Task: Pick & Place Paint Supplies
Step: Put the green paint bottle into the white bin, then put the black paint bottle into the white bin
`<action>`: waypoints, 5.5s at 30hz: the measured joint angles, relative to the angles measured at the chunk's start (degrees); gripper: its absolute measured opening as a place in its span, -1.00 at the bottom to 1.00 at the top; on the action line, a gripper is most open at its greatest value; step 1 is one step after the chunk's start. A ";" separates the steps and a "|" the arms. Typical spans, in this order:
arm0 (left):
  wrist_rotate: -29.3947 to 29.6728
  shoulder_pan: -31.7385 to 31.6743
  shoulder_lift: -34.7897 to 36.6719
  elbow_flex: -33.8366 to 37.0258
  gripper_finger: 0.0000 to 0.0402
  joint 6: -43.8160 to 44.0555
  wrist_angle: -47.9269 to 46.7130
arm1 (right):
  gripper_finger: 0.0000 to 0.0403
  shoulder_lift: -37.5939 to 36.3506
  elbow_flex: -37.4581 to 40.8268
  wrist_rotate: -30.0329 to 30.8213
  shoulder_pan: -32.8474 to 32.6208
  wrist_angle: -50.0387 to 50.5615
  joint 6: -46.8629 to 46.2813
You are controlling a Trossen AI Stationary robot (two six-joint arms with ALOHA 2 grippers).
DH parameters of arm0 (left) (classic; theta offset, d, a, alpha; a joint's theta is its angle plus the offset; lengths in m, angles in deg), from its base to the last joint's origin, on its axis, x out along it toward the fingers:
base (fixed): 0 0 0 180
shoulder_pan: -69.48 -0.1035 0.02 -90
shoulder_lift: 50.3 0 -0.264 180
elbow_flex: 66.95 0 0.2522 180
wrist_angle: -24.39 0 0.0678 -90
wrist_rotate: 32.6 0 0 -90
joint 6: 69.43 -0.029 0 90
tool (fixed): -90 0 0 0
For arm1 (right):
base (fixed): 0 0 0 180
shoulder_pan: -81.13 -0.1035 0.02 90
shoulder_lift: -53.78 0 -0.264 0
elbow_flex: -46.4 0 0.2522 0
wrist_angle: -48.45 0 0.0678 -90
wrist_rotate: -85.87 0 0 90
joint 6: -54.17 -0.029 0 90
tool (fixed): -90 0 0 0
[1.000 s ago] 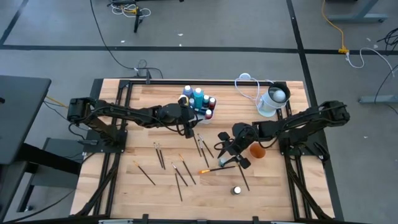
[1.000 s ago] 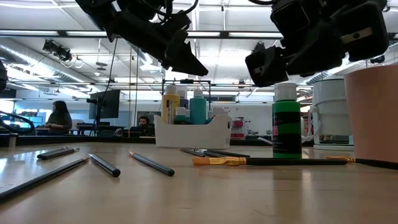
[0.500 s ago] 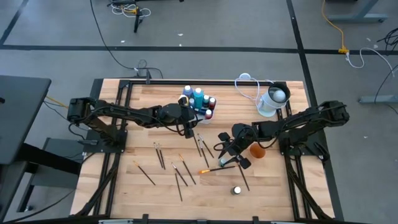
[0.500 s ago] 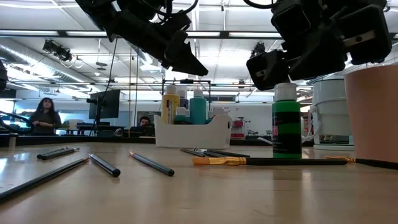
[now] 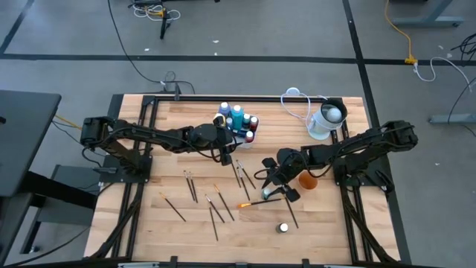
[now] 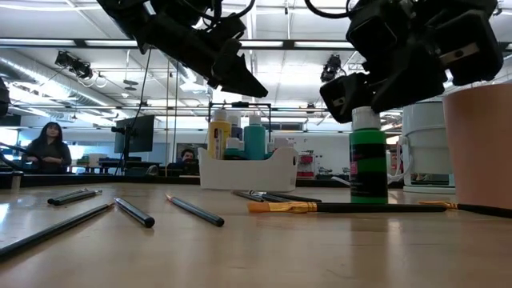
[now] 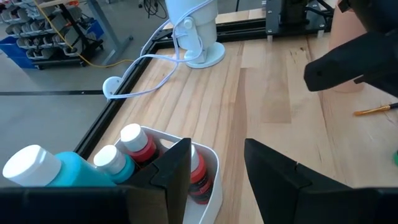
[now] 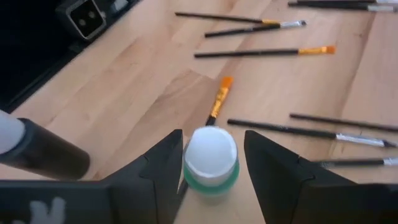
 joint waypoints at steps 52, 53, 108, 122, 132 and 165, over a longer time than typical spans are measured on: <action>7.07 1.33 32.66 2.06 -0.49 2.08 -23.41 | -0.42 20.38 -27.58 47.98 12.17 -0.97 -18.85; 6.98 1.32 32.65 2.39 -0.49 2.18 -23.43 | -0.42 21.15 -28.17 46.68 12.51 -1.35 -19.29; 6.80 1.33 32.65 5.92 -0.49 6.27 -24.32 | -0.14 3.55 -28.32 36.69 4.88 7.21 -2.40; 5.39 1.36 32.65 5.93 -0.49 6.63 -24.45 | -0.14 -0.44 -28.33 18.17 -8.38 22.40 -7.14; 5.35 1.33 32.65 5.92 -0.49 6.67 -24.52 | -0.14 -0.62 -24.33 14.17 -17.07 23.67 -10.45; 3.28 1.35 32.63 5.95 -0.49 7.93 -25.16 | -0.14 -0.68 6.82 6.46 -24.87 -17.51 -16.71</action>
